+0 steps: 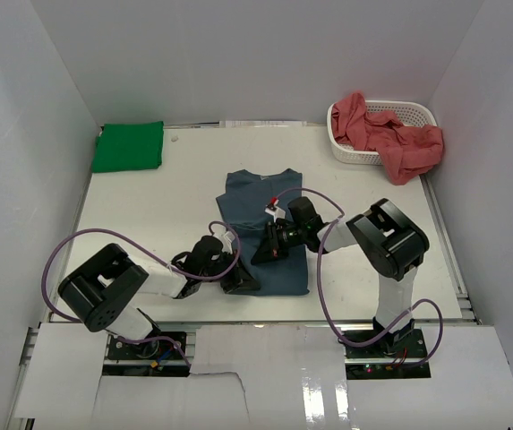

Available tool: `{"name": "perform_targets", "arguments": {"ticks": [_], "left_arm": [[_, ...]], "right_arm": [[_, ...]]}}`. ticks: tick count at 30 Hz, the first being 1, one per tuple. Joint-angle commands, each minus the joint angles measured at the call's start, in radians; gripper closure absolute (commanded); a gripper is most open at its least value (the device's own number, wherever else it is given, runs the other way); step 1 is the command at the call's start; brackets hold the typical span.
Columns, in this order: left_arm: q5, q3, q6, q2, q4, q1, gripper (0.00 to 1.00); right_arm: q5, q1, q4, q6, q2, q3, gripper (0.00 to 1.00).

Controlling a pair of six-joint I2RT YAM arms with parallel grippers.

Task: Fold and stack the t-shirts
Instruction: Fold the folded rectangular tshirt in 1/3 of the way

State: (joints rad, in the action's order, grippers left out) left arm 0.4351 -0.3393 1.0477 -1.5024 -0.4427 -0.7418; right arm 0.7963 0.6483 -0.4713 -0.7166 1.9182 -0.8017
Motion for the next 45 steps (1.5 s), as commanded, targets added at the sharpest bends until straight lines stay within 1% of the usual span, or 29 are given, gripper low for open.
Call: {"name": "perform_targets", "arguments": {"ticks": [1, 12, 19, 20, 22, 23, 27, 29, 32, 34, 35, 36, 37, 38, 39, 40, 41, 42, 43, 44, 45], "left_arm": [[-0.035, 0.034, -0.014, -0.024, 0.041, -0.011, 1.00], [-0.024, 0.056, -0.008, -0.032, 0.041, -0.022, 1.00], [-0.022, 0.059, -0.005, -0.027, 0.042, -0.030, 1.00], [-0.021, 0.059, -0.006, -0.030, 0.042, -0.031, 1.00], [-0.018, 0.059, -0.006, -0.032, 0.042, -0.030, 1.00], [-0.018, 0.059, -0.005, -0.029, 0.042, -0.033, 1.00], [-0.015, 0.060, 0.000, -0.018, 0.042, -0.036, 1.00], [-0.010, 0.053, 0.002, -0.006, 0.042, -0.037, 1.00], [-0.001, 0.033, 0.002, 0.022, 0.056, -0.037, 1.00], [-0.027, -0.015, -0.008, 0.079, 0.136, -0.044, 1.00], [-0.039, -0.042, -0.033, 0.102, 0.183, -0.047, 0.98], [-0.054, -0.114, -0.047, 0.147, 0.296, -0.048, 0.97], [-0.085, -0.160, -0.064, 0.169, 0.359, -0.054, 0.96], [-0.123, -0.203, -0.086, 0.189, 0.419, -0.059, 0.95], [-0.136, -0.243, -0.113, 0.208, 0.531, -0.060, 0.92], [-0.151, -0.320, -0.124, 0.240, 0.576, -0.062, 0.91], [-0.180, -0.354, -0.136, 0.254, 0.619, -0.061, 0.89], [-0.194, -0.383, -0.144, 0.266, 0.695, -0.062, 0.67], [-0.211, -0.424, -0.149, 0.286, 0.734, -0.062, 0.54], [-0.249, -0.438, -0.149, 0.295, 0.798, -0.062, 0.44], [-0.265, -0.444, -0.149, 0.303, 0.821, -0.062, 0.35]], "right_arm": [[-0.006, 0.002, -0.038, 0.045, 0.021, -0.013, 0.92], [-0.025, -0.038, 0.091, 0.144, 0.080, -0.175, 0.90], [-0.035, -0.090, 0.171, 0.201, 0.165, -0.339, 0.89], [-0.035, -0.101, 0.183, 0.207, 0.191, -0.390, 0.88], [-0.031, -0.110, 0.201, 0.216, 0.215, -0.438, 0.88], [-0.032, -0.121, 0.215, 0.223, 0.237, -0.492, 0.88], [-0.035, -0.144, 0.305, 0.238, 0.266, -0.640, 0.88], [-0.035, -0.154, 0.374, 0.253, 0.248, -0.721, 0.88], [-0.069, -0.162, 0.473, 0.293, 0.183, -0.780, 0.86], [-0.091, -0.167, 0.548, 0.316, 0.141, -0.814, 0.84], [-0.103, -0.168, 0.607, 0.342, 0.099, -0.818, 0.77], [-0.104, -0.170, 0.638, 0.354, 0.078, -0.821, 0.71], [-0.106, -0.173, 0.666, 0.365, 0.029, -0.812, 0.59], [-0.111, -0.174, 0.707, 0.374, 0.003, -0.795, 0.55], [-0.135, -0.174, 0.724, 0.385, -0.028, -0.771, 0.50], [-0.146, -0.176, 0.743, 0.391, -0.083, -0.718, 0.45], [-0.172, -0.176, 0.793, 0.399, -0.106, -0.690, 0.41], [-0.187, -0.176, 0.825, 0.402, -0.129, -0.662, 0.40], [-0.199, -0.176, 0.858, 0.402, -0.149, -0.599, 0.37], [-0.200, -0.176, 0.882, 0.404, -0.189, -0.561, 0.36], [-0.198, -0.176, 0.901, 0.402, -0.214, -0.516, 0.35]]}}
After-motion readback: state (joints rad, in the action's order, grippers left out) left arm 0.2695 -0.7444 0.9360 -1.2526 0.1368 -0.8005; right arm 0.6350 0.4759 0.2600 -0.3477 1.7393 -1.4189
